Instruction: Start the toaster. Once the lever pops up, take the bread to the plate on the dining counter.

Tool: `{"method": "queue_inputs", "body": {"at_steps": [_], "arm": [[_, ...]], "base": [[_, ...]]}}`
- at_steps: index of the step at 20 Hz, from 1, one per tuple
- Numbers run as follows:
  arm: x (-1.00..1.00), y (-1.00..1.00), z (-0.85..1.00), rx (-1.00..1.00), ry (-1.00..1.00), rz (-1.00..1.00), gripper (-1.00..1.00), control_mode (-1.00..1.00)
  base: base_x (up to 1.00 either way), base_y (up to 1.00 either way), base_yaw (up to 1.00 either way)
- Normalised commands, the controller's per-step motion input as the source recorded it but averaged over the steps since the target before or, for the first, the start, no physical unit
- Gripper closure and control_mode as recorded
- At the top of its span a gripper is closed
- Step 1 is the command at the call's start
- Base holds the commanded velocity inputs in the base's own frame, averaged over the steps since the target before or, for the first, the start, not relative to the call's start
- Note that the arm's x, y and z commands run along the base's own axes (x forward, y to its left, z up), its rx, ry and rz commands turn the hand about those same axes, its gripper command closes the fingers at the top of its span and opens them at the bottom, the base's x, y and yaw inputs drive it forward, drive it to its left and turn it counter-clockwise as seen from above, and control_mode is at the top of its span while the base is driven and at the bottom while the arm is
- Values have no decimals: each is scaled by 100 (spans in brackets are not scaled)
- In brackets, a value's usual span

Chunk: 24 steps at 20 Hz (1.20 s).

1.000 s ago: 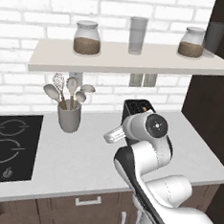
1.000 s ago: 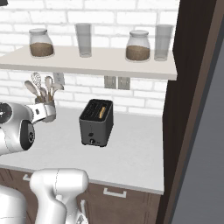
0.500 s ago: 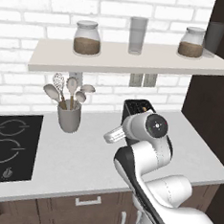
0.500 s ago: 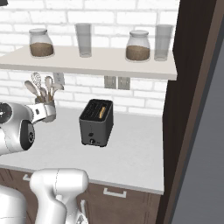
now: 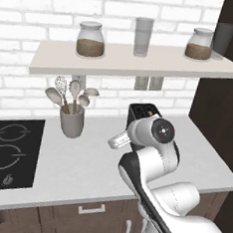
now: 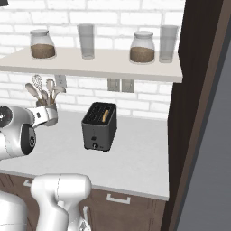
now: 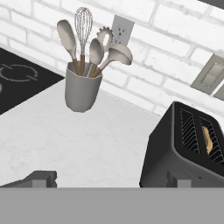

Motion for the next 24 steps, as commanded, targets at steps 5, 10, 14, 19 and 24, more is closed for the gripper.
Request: {"method": "queue_inputs", "body": {"at_steps": [5,10,14,19,24], "arm": [[0,0,0,0,0,0,-100,-100],[0,0,0,0,0,0,-100,-100],[0,0,0,0,0,0,-100,-100],[0,0,0,0,0,0,-100,-100],[0,0,0,0,0,0,-100,-100]], "base": [[0,0,0],[0,0,0],[0,0,0],[0,0,0],[0,0,0]]}}
